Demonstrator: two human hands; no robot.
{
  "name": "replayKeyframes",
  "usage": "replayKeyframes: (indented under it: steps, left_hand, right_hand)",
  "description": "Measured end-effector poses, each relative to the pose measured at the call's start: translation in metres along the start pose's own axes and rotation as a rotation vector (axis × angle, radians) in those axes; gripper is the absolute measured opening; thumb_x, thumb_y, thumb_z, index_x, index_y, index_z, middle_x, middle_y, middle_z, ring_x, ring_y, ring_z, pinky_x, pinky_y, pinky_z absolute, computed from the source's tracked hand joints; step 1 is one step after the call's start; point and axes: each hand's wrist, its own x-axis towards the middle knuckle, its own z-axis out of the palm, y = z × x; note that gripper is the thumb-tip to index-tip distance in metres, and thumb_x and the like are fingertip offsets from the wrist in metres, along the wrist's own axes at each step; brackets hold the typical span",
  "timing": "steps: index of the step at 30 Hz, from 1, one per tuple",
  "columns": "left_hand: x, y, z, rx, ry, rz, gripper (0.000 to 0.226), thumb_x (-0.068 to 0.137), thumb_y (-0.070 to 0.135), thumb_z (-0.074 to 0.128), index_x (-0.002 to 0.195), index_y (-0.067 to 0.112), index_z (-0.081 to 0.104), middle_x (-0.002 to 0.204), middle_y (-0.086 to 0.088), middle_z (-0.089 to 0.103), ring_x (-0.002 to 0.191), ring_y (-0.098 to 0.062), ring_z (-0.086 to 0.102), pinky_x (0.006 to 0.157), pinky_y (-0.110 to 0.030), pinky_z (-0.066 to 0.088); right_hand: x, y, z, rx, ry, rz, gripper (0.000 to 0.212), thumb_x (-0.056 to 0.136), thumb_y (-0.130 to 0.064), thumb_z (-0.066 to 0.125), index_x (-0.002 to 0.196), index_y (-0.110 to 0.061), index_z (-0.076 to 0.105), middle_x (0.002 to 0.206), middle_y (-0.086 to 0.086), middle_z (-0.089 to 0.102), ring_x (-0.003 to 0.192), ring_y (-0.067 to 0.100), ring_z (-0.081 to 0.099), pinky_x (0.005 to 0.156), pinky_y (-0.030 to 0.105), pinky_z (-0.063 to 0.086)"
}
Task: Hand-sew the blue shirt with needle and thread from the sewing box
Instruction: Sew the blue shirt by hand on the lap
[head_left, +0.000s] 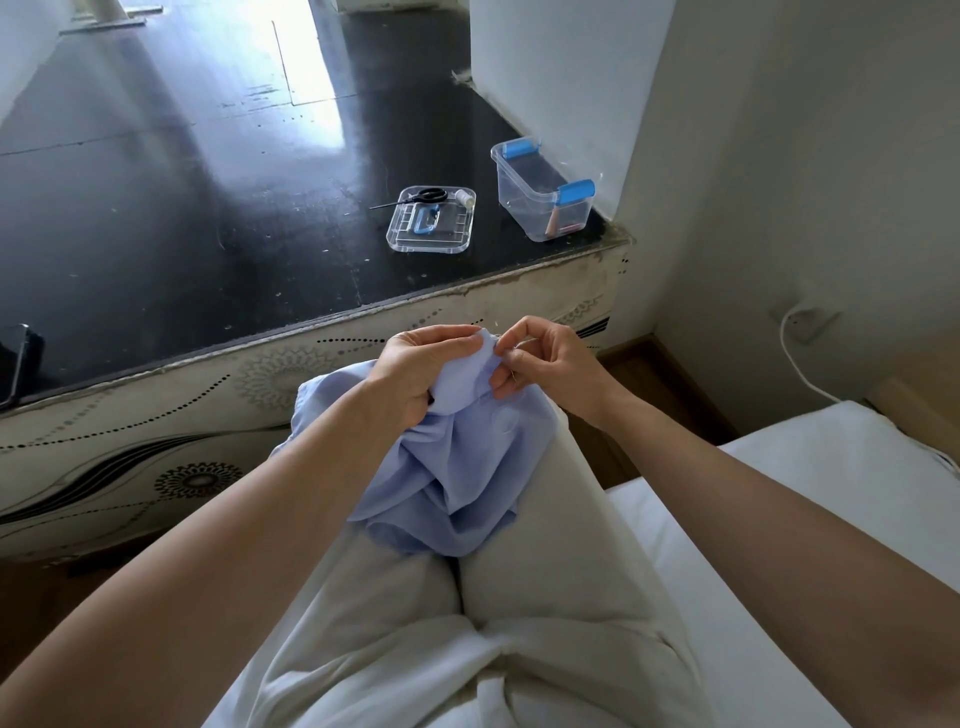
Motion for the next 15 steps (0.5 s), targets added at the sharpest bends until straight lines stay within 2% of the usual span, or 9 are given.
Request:
replayKeyframes:
  steps: [5, 8, 10, 12, 15]
  left_hand:
    - [-0.0014, 0.0017, 0.001, 0.007, 0.017, -0.029, 0.008, 0.08, 0.012, 0.077, 0.087, 0.013, 0.075, 0.089, -0.012, 0.071, 0.081, -0.025, 0.064, 0.068, -0.031, 0.055]
    - [-0.0028, 0.0039, 0.0028, -0.001, 0.026, -0.032, 0.004, 0.081, 0.011, 0.076, 0.083, 0.013, 0.073, 0.078, -0.007, 0.071, 0.075, -0.022, 0.063, 0.057, -0.024, 0.054]
    - [-0.0042, 0.0055, 0.0032, -0.017, 0.038, -0.036, 0.004, 0.082, 0.011, 0.075, 0.081, 0.013, 0.071, 0.072, -0.005, 0.07, 0.071, -0.02, 0.061, 0.051, -0.021, 0.053]
    - [-0.0046, 0.0066, 0.002, -0.012, 0.054, -0.054, 0.004, 0.082, 0.015, 0.076, 0.083, 0.015, 0.072, 0.08, -0.007, 0.068, 0.075, -0.022, 0.061, 0.052, -0.024, 0.053]
    - [-0.004, 0.0068, 0.002, -0.036, 0.072, -0.066, 0.004, 0.081, 0.014, 0.076, 0.084, 0.014, 0.073, 0.078, -0.007, 0.067, 0.071, -0.022, 0.06, 0.049, -0.022, 0.052]
  right_hand:
    - [0.0019, -0.002, -0.0038, 0.118, 0.159, 0.028, 0.011, 0.1, -0.004, 0.049, 0.108, 0.001, 0.055, 0.086, 0.015, 0.072, 0.074, 0.019, 0.072, 0.071, 0.026, 0.06]
    - [0.0026, -0.0045, -0.0031, 0.099, 0.18, 0.08, 0.01, 0.1, -0.005, 0.049, 0.106, -0.001, 0.056, 0.081, 0.011, 0.07, 0.067, 0.014, 0.07, 0.067, 0.024, 0.058]
    - [0.0014, -0.0063, -0.0025, 0.036, 0.183, 0.13, 0.009, 0.099, -0.007, 0.048, 0.1, -0.006, 0.058, 0.076, 0.006, 0.065, 0.063, 0.011, 0.063, 0.064, 0.022, 0.057]
    - [0.001, -0.0052, -0.0029, -0.043, 0.233, 0.185, 0.01, 0.1, -0.012, 0.048, 0.096, -0.011, 0.058, 0.076, 0.004, 0.059, 0.066, 0.01, 0.056, 0.064, 0.022, 0.055]
    - [0.0019, -0.0008, -0.0066, 0.067, 0.369, 0.247, 0.011, 0.1, -0.014, 0.046, 0.095, -0.011, 0.056, 0.067, 0.002, 0.051, 0.059, 0.009, 0.046, 0.057, 0.02, 0.047]
